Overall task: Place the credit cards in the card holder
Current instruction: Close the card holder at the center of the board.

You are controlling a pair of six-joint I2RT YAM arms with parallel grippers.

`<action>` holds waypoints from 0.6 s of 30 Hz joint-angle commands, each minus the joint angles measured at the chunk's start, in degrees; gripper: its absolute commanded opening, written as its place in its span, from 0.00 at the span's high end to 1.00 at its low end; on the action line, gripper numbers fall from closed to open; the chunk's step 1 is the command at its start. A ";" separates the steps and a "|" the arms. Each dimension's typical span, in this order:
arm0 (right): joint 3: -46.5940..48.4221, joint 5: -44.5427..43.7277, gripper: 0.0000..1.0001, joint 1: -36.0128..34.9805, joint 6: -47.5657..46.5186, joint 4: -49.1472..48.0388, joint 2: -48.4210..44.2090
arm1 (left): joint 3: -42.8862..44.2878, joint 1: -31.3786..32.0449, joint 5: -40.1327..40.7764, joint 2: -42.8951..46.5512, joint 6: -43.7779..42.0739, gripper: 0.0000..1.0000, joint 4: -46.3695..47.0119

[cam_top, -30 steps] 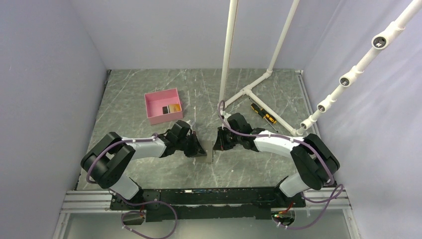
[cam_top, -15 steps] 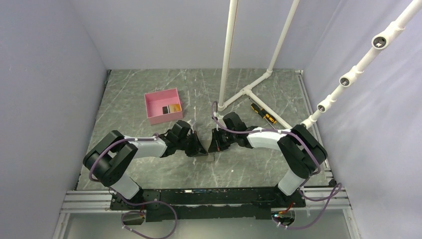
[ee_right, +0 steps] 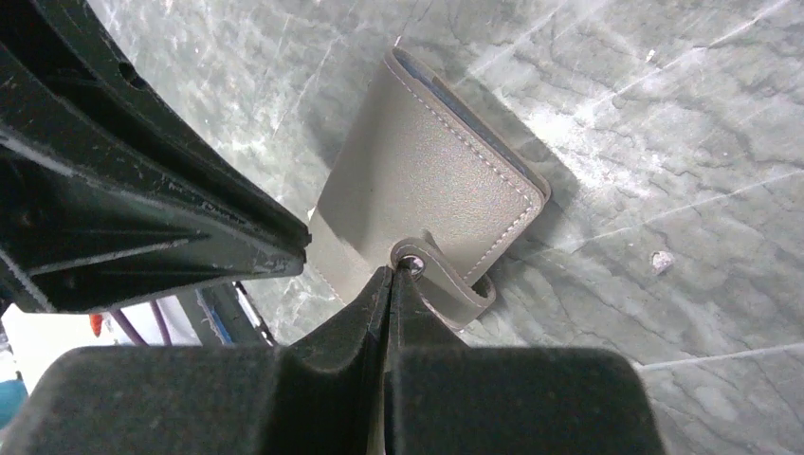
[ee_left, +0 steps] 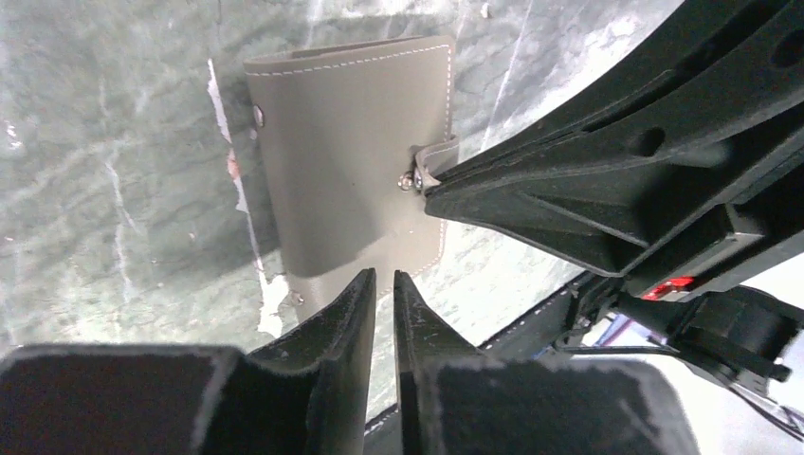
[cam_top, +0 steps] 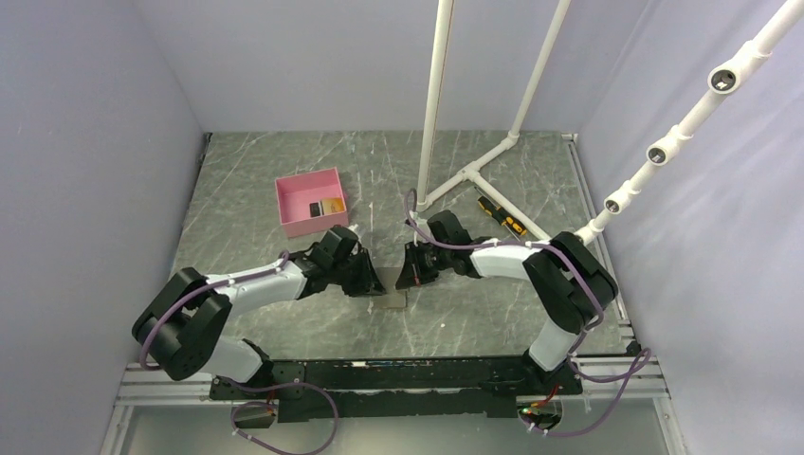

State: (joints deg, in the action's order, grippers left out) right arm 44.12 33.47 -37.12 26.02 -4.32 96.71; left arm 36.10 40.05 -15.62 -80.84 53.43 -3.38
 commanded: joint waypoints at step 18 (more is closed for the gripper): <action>2.67 11.87 1.00 3.85 -1.32 -1.11 7.42 | -0.18 0.20 4.33 -6.85 -4.74 0.85 0.33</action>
State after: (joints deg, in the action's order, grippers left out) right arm 44.93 45.93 -33.28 26.13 -7.44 102.13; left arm 37.23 39.83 -14.72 -86.04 50.15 -3.42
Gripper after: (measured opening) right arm 0.007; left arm 0.153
